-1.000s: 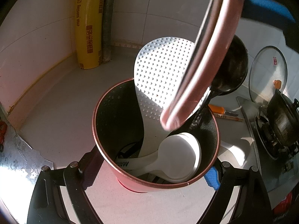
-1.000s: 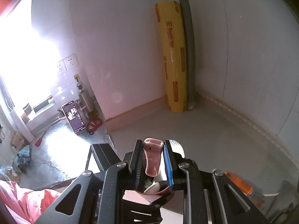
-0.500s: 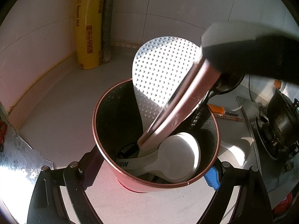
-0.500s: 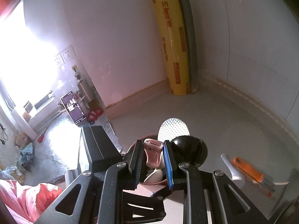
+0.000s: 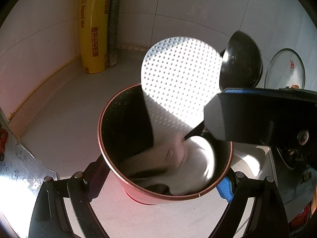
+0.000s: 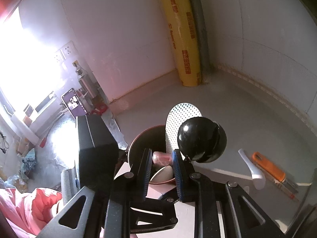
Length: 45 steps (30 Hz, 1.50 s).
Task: Organize utensils
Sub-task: 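Lower the pink spatula handle-first into the red holder with the right tool, then open the right tool, release the spatula and move back to the pile, then move the right tool over the white spoon beside the orange peeler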
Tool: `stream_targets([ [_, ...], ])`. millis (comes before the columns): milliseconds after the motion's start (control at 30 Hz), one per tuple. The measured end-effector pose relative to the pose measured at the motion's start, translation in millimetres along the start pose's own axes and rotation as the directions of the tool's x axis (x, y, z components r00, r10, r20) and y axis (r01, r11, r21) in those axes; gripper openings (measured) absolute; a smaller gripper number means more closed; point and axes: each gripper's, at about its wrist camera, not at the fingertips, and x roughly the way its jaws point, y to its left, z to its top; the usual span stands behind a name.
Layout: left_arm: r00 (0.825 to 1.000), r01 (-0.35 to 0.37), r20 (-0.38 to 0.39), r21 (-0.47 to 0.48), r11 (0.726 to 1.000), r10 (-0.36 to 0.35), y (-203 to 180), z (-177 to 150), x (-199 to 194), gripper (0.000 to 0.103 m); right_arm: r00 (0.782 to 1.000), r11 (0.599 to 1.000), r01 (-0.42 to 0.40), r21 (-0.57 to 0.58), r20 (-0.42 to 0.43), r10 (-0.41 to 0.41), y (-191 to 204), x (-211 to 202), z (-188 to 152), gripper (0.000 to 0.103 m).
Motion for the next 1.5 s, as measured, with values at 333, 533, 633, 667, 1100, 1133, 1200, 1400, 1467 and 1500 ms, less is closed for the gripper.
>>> stream_targets([
  [333,1.0,0.002,-0.001,0.002,1.0,-0.002,1.1,0.2,-0.1,0.092,1.0,1.0,0.009,0.006,0.01,-0.009,-2.0,-7.3,-2.0,0.024],
  [533,1.0,0.002,-0.001,0.002,1.0,-0.002,1.2,0.2,-0.1,0.092,0.999,1.0,0.02,0.009,0.044,-0.02,-2.5,-20.9,-3.3,0.024],
  [633,1.0,0.003,-0.001,0.003,1.0,-0.003,1.7,0.3,-0.1,0.092,0.997,0.999,0.034,0.021,0.062,-0.035,-5.2,-32.0,-4.4,0.024],
  [667,1.0,0.002,-0.001,0.002,1.0,-0.002,1.8,0.4,-0.2,0.092,0.996,0.999,0.04,0.025,0.076,-0.042,-6.5,-38.5,-5.4,0.024],
  [1100,1.0,0.008,-0.001,0.003,1.0,-0.008,3.7,-0.6,-0.1,0.092,0.968,0.963,0.175,0.206,0.141,-0.206,-60.6,-85.7,-29.6,0.053],
  [1133,1.0,0.008,-0.002,0.003,1.0,-0.008,4.1,-0.4,0.0,0.092,0.964,0.953,0.191,0.236,0.137,-0.227,-67.6,-87.0,-34.7,0.067],
  [1200,1.0,0.005,-0.003,0.006,1.0,-0.005,3.8,-0.2,0.3,0.092,0.96,0.936,0.211,0.283,0.123,-0.253,-80.1,-88.7,-45.4,0.072],
  [1400,1.0,0.006,-0.004,0.006,1.0,-0.006,1.8,0.2,0.5,0.092,0.944,0.887,0.277,0.368,0.068,-0.323,-104.1,-89.5,-70.7,0.103],
  [1467,1.0,0.006,-0.004,0.007,1.0,-0.006,2.1,0.7,0.0,0.092,0.939,0.872,0.291,0.393,0.06,-0.34,-110.6,-91.7,-79.0,0.103],
  [1500,1.0,0.006,-0.004,0.007,1.0,-0.006,2.2,1.0,0.2,0.092,0.936,0.866,0.299,0.4,0.055,-0.348,-113.2,-92.8,-82.9,0.103],
])
